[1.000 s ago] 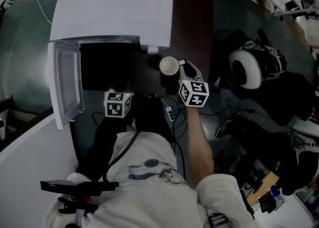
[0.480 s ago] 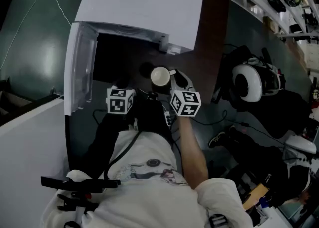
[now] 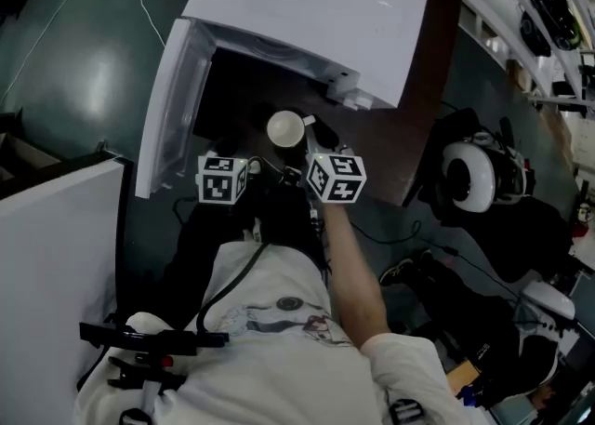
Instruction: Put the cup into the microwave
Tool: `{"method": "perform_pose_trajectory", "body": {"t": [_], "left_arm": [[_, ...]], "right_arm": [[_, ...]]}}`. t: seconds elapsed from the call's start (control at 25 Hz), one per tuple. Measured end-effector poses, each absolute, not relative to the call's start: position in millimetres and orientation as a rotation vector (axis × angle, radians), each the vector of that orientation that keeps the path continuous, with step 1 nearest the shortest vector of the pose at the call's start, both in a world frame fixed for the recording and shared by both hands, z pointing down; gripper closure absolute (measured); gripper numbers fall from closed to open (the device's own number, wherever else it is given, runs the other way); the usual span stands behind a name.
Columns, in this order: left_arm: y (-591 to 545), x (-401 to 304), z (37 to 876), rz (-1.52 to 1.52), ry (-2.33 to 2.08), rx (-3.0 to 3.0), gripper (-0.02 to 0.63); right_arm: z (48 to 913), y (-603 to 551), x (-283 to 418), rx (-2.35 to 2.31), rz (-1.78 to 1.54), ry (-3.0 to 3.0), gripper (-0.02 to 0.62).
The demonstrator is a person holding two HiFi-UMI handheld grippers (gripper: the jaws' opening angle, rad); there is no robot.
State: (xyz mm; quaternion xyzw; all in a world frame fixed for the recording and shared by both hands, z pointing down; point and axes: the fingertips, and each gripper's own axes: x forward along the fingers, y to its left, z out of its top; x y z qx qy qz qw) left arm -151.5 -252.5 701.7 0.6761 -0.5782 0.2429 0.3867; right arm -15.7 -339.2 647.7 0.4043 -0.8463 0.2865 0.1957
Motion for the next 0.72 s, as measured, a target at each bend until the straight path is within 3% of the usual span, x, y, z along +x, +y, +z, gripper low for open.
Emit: {"method": "perform_pose_trajectory", "body": {"t": [0.72], "left_arm": [[-274, -177, 687, 0.538, -1.54, 1.69, 0.606]], "right_arm": [[653, -442, -96, 1.27, 0.847, -2.406, 0.555]]}}
